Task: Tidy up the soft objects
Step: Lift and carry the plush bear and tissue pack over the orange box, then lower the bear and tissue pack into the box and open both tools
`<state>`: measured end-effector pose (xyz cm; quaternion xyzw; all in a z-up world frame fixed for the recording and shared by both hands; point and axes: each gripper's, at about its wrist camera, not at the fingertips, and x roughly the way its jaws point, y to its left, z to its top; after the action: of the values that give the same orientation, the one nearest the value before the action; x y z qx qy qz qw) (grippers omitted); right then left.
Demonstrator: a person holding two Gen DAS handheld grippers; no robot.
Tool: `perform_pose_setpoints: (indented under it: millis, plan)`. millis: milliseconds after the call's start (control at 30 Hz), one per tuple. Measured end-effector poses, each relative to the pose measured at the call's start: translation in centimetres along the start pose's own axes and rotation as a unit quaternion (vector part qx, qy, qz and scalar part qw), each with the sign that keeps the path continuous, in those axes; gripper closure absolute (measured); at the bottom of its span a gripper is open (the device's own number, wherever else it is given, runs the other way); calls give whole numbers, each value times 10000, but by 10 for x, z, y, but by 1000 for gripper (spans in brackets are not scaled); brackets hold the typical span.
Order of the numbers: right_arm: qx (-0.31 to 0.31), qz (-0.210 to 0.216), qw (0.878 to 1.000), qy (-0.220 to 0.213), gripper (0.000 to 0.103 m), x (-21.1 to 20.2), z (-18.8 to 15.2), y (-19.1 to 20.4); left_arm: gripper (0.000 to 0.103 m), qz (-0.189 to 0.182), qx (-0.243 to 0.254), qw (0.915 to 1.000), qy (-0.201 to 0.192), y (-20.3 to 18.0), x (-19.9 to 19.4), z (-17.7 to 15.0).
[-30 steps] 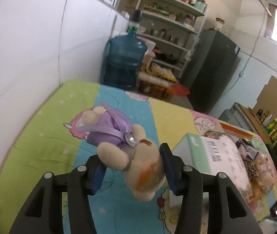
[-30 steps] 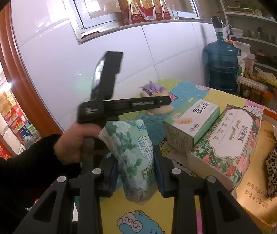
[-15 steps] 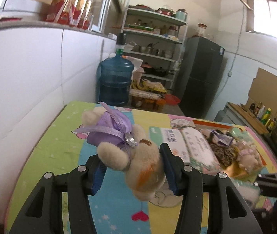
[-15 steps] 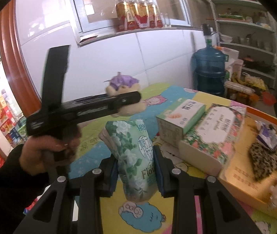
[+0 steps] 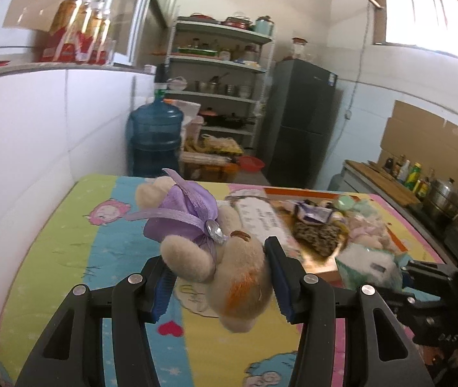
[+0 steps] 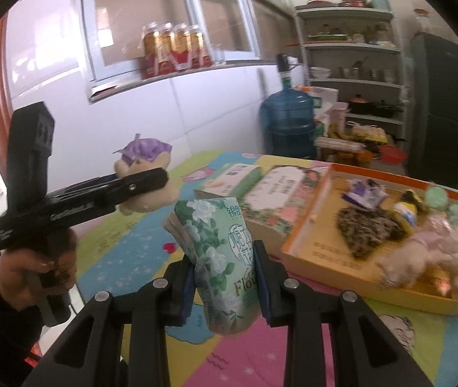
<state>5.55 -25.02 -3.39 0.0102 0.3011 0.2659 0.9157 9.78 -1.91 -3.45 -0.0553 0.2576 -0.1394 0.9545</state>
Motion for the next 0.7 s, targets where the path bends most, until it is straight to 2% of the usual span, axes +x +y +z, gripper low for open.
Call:
perform_pose_setpoints:
  millis: [433,700]
  plan:
    - [434,-456,9977,-234,70,-32,-15,-45,49,-548,322,9979,161,-58,15,-6]
    - [687,-686,9947,-334,70,-50,-24,-77,49,-763,432,9959,225,-88,31,-3]
